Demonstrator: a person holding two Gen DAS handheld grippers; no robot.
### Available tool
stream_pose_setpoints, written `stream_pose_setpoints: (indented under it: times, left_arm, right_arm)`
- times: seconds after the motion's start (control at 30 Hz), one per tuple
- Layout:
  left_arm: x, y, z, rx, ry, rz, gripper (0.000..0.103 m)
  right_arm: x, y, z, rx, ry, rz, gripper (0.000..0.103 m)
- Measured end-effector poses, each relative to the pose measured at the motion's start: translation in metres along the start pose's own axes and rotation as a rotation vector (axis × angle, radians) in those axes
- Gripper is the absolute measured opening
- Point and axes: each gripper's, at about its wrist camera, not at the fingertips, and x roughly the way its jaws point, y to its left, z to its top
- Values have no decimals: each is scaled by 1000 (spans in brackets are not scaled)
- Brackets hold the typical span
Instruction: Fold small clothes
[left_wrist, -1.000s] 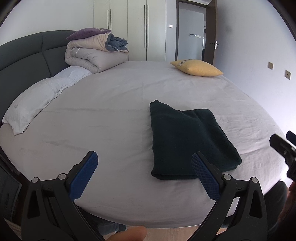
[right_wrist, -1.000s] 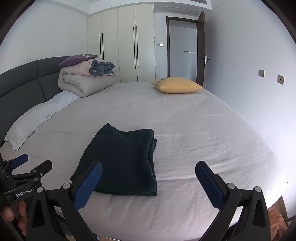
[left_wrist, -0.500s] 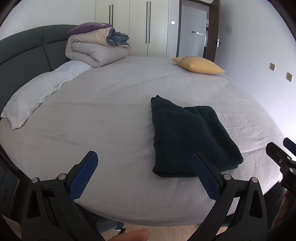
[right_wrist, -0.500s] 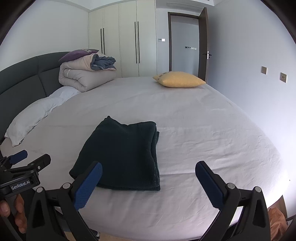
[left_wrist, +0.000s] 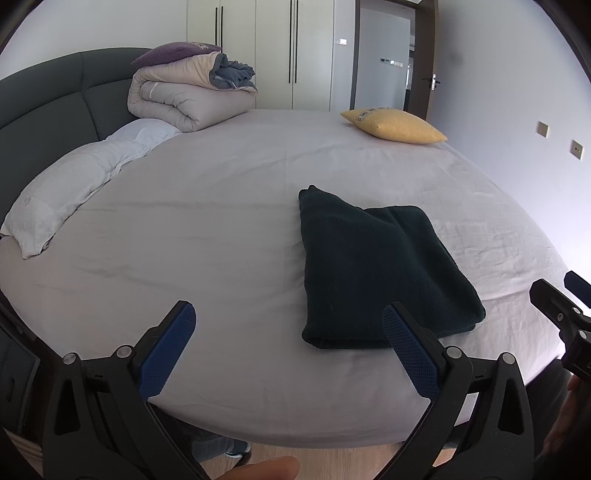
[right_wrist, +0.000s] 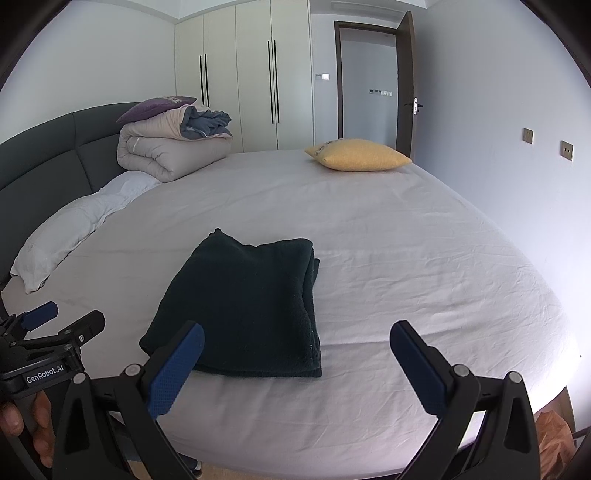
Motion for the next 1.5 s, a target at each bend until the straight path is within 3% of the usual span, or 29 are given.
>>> stream_pose_setpoints:
  times: [1.5]
  left_arm:
    - [6, 0, -2, 16, 21, -5, 103]
  right_arm:
    - [3, -2, -5, 3, 9, 5, 103]
